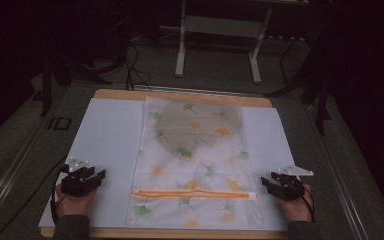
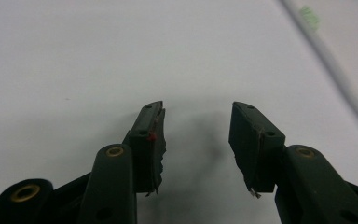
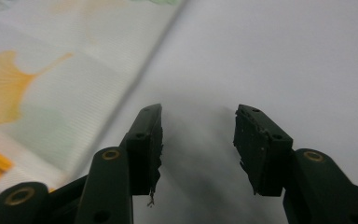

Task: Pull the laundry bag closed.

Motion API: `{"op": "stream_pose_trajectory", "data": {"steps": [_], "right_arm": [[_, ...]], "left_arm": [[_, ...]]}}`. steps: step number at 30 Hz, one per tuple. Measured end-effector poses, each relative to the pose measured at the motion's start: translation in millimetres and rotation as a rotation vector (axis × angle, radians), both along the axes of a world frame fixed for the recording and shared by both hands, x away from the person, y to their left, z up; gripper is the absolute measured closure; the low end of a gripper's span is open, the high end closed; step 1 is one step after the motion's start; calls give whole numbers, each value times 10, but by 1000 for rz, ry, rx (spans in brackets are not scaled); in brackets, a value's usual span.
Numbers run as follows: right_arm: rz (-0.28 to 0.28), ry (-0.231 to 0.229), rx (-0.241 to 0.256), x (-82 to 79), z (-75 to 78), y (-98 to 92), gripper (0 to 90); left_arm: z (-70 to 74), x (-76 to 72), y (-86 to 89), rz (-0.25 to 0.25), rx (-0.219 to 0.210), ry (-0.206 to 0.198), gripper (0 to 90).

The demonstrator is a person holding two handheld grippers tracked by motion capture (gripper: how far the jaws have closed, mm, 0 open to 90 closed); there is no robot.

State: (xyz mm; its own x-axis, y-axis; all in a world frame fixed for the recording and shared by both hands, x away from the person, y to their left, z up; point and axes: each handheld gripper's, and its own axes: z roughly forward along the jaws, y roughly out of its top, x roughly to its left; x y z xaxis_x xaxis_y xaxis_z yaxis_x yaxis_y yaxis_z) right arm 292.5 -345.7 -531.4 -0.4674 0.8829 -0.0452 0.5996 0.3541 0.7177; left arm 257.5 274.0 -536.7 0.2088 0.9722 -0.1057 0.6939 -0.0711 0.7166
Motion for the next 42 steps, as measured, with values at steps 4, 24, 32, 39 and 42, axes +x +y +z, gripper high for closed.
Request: {"op": "stream_pose_trajectory", "data": {"steps": [4,24,32,39,42], "right_arm": [[29,13,-18,-12,1,78,534],[131,12,-21,-49,148,325,550],[203,11,-33,-7,270,480,550],[256,26,-45,53,320,627,527],[283,35,-49,72,342,706,517]], "left_arm": [[6,-12,-13,-28,4,0,565],[26,-39,-66,-99,60,-8,569],[35,-58,-80,-115,50,-17,564],[36,-54,-87,-121,54,-15,533],[41,-54,-96,-127,57,-14,533]]}}
